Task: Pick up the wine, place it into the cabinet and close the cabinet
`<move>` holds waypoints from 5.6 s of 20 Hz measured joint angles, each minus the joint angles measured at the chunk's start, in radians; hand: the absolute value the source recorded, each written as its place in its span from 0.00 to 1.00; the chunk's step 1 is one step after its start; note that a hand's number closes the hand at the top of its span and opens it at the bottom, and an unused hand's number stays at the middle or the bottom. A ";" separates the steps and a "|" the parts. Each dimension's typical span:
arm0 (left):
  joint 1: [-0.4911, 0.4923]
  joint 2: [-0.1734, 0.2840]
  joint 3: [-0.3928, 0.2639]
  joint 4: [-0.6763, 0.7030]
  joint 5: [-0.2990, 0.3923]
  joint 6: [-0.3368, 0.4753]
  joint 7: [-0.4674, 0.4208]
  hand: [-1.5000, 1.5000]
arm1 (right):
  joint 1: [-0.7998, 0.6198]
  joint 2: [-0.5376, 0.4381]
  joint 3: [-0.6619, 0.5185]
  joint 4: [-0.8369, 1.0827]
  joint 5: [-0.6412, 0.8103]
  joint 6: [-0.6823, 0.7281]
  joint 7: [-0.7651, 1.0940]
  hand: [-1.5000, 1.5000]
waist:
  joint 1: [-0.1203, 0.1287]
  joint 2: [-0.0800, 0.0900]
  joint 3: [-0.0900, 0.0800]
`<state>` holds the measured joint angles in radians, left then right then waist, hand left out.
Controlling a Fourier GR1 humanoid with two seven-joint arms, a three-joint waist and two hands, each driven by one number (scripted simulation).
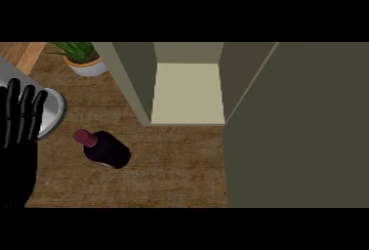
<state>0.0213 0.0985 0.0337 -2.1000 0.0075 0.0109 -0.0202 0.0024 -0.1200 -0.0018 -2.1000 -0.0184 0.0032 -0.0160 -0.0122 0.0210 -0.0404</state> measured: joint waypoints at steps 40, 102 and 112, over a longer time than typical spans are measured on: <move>-0.227 -0.091 -0.708 -0.085 -0.535 0.845 0.627 0.00 | 0.026 -0.061 0.065 -0.294 -0.271 0.104 0.457 0.00 | 0.012 -0.024 0.041; 0.176 -0.063 -0.072 0.473 0.265 0.282 -0.250 0.00 | -0.056 -0.049 0.010 -0.320 -0.237 0.109 0.577 0.00 | 0.005 -0.023 0.040; 0.133 -0.071 -0.030 0.605 0.292 0.218 -0.326 0.00 | -0.089 -0.055 -0.011 -0.320 -0.238 0.107 0.613 0.00 | 0.006 -0.023 0.040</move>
<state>0.1546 0.0271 0.0036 -1.4949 0.2999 0.2291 -0.3465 -0.0869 -0.1748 -0.0129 -2.4204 -0.2565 0.1102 0.5968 -0.0065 -0.0020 -0.0004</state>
